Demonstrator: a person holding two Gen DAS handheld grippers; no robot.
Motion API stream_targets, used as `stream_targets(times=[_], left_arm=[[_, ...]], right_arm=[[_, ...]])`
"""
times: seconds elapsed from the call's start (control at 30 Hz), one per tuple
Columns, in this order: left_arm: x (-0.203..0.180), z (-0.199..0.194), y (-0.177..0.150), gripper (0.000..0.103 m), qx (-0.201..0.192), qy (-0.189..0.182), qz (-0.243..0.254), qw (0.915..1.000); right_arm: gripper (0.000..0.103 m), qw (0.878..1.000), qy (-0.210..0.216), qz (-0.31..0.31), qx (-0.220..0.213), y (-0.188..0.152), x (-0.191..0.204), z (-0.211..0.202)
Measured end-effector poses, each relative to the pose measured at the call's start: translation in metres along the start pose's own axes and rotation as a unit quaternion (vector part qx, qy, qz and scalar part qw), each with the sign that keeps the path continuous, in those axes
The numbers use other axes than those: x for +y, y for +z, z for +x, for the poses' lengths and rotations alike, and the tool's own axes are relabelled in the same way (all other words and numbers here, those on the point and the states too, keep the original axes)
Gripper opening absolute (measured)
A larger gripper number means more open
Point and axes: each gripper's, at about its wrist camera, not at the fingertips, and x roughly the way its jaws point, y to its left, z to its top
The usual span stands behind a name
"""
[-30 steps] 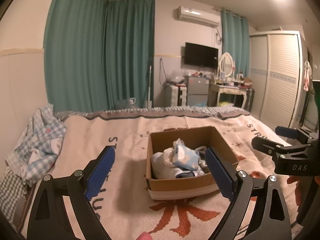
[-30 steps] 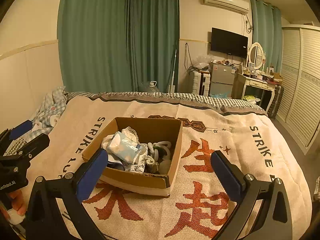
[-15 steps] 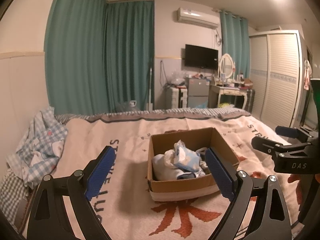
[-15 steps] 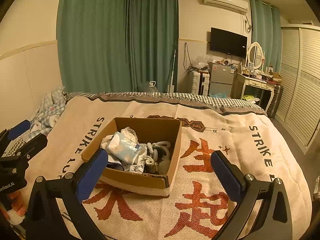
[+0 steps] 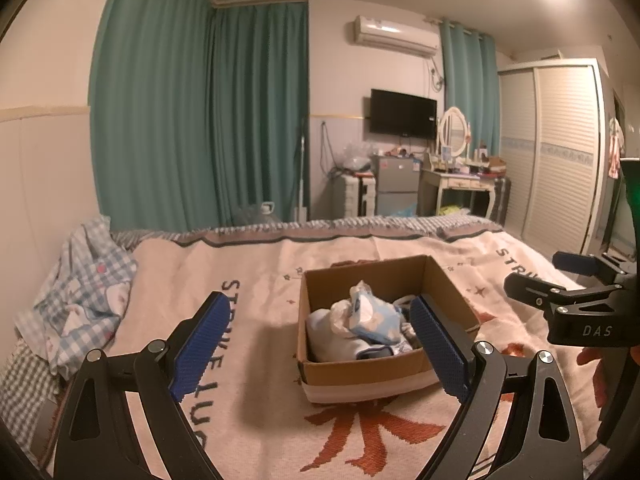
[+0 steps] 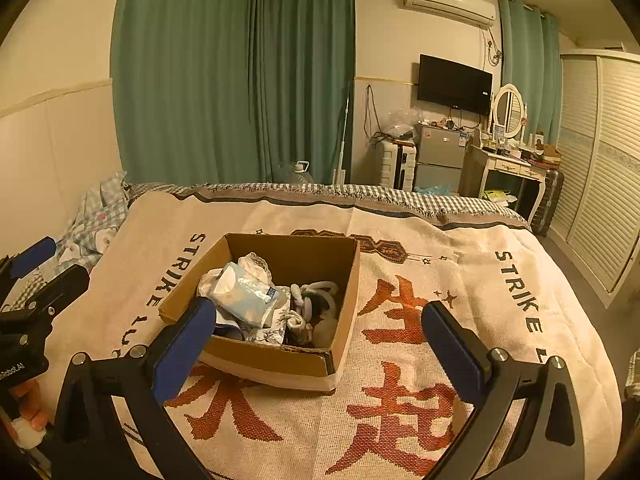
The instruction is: Organize soft objects
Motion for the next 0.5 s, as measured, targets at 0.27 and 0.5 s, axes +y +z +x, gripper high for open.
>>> stream_targets(times=[0.27,0.5], left_arm=[[-0.0003,0.0000,-0.0002,0.093,0.000,0.001,0.000,1.0000],[0.0012,0.0010,0.0011,0.093,0.005,0.000,-0.004,1.0000]], right_arm=[[0.103,1.000,-0.001,0.001,0.002,0.0003,0.0006,-0.0002],[0.103,1.000,0.000,0.002,0.005,0.0006,-0.0007,-0.0001]])
